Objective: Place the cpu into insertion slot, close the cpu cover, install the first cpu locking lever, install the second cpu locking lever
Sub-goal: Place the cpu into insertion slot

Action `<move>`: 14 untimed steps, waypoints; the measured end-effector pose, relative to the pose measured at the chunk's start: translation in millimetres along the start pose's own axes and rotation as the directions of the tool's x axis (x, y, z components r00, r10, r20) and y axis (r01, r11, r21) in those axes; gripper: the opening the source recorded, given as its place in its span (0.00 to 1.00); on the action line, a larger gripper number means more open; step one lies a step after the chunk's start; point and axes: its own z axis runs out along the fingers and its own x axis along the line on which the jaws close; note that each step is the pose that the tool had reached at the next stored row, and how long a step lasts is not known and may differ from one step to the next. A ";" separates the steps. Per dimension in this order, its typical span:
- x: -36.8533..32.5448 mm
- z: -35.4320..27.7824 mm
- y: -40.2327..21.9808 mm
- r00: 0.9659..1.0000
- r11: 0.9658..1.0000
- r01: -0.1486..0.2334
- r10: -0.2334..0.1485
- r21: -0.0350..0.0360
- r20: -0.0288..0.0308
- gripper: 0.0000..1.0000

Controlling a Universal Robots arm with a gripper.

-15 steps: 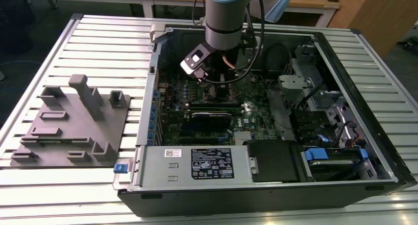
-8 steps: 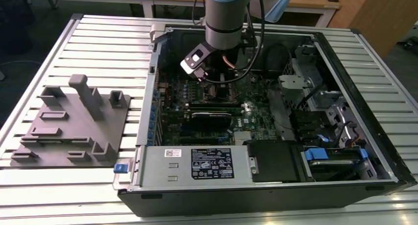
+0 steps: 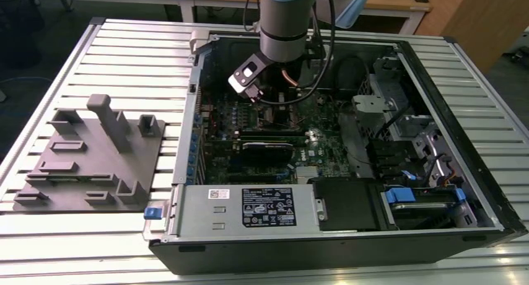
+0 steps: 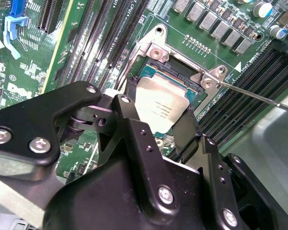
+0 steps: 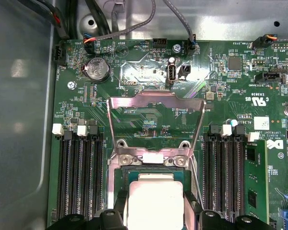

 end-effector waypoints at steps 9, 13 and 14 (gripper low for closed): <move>0.3 2.4 -0.1 1.000 1.000 -0.003 0.003 0.000 0.000 0.54; 0.5 3.1 -0.2 1.000 1.000 -0.003 0.003 0.000 0.000 0.54; 0.5 3.2 -0.2 1.000 1.000 -0.003 0.003 0.000 0.000 0.54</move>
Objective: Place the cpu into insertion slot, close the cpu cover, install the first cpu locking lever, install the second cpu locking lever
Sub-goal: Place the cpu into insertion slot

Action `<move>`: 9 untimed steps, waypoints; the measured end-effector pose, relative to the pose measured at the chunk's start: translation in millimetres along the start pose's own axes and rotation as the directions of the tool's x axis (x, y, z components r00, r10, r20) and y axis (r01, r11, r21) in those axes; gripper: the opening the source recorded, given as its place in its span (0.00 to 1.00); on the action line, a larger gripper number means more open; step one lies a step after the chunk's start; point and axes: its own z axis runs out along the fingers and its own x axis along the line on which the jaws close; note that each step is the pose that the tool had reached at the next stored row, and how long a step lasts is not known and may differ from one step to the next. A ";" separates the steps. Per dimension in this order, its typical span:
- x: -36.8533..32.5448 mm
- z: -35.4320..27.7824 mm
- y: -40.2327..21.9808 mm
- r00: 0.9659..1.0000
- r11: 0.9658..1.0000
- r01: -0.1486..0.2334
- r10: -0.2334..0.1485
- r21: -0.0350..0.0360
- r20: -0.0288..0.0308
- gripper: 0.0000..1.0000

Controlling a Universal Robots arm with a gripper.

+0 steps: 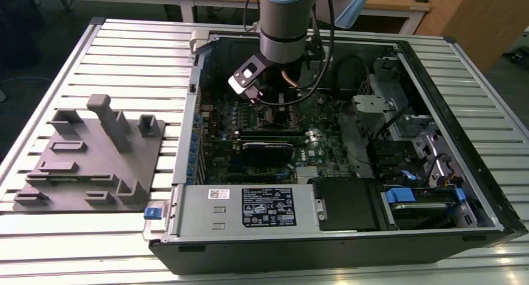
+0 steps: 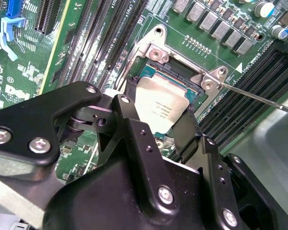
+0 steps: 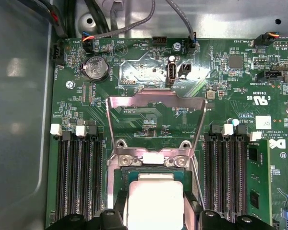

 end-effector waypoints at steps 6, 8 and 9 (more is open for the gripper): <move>0.0 0.1 0.0 1.000 1.000 0.000 0.000 0.000 0.000 0.54; 0.1 0.3 0.1 1.000 1.000 0.000 0.000 0.000 -0.001 0.55; 0.1 0.3 0.1 1.000 1.000 0.000 0.000 0.000 -0.001 0.61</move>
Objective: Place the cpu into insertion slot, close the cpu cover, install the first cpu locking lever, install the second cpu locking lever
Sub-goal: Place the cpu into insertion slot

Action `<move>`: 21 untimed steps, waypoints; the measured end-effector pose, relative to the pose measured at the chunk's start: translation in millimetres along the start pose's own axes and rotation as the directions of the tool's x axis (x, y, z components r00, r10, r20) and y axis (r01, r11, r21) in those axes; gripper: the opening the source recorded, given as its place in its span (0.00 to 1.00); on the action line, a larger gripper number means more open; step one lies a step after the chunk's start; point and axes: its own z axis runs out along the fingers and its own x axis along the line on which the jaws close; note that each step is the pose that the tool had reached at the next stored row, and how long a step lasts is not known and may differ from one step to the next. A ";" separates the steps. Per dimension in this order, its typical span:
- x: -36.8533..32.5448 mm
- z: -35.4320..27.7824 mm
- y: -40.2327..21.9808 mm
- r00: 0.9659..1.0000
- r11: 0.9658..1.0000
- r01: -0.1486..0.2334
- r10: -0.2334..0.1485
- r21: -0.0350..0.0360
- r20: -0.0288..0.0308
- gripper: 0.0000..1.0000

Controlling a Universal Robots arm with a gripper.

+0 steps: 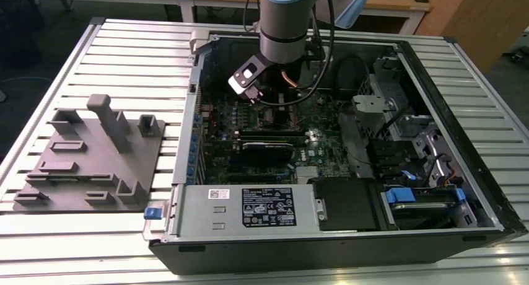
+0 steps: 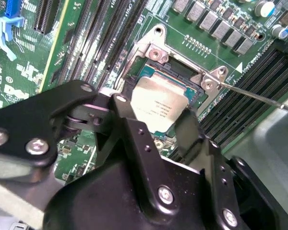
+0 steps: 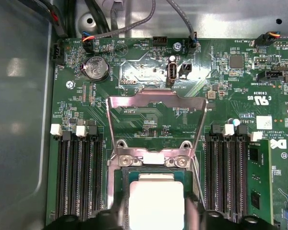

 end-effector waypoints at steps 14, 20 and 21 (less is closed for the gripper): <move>1.2 0.1 -0.1 1.000 1.000 0.000 0.000 0.000 -0.002 0.67; 1.6 0.3 -0.1 1.000 1.000 -0.001 0.001 0.000 -0.007 0.67; 1.6 0.3 -0.1 1.000 1.000 -0.001 0.001 0.000 -0.008 0.67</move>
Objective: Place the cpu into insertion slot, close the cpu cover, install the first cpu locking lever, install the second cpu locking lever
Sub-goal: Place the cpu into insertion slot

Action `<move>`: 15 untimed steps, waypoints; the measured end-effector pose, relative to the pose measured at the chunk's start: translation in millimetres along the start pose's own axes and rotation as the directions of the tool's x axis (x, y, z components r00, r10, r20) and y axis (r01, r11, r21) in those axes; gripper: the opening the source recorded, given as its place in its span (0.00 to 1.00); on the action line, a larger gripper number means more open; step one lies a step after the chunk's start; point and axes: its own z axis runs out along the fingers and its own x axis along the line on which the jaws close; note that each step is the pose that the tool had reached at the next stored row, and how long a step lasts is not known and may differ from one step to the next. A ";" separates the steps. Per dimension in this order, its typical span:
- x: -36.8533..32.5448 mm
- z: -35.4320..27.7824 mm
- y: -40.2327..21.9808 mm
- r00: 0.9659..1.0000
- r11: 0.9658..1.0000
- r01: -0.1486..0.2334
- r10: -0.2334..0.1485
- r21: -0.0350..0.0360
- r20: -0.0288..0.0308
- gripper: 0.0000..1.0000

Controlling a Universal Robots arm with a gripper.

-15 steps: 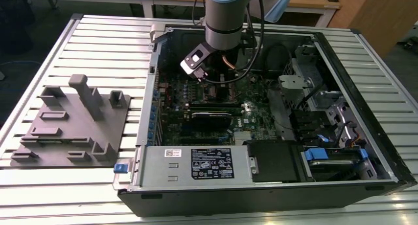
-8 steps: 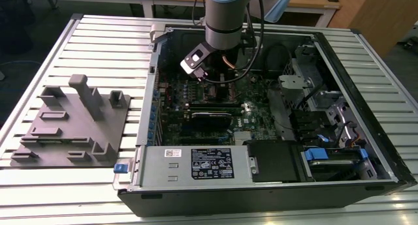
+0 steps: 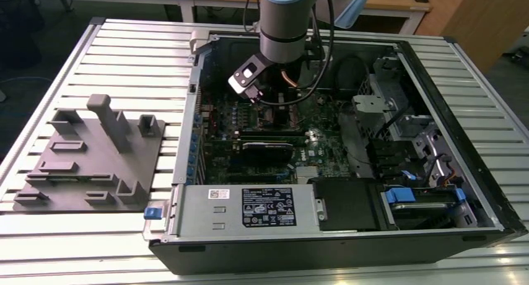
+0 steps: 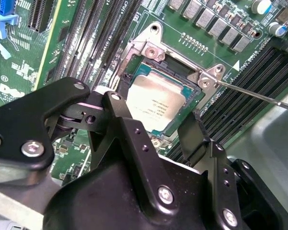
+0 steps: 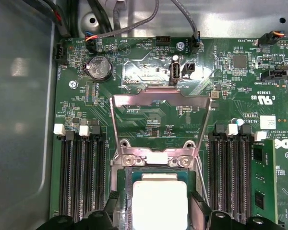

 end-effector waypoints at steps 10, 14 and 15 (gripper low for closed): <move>1.1 0.3 0.0 1.000 1.000 0.000 0.000 0.000 -0.006 0.67; 1.2 0.3 0.0 1.000 1.000 0.000 0.000 0.000 -0.006 0.67; 1.2 0.3 0.0 1.000 1.000 0.000 0.000 0.000 -0.006 0.67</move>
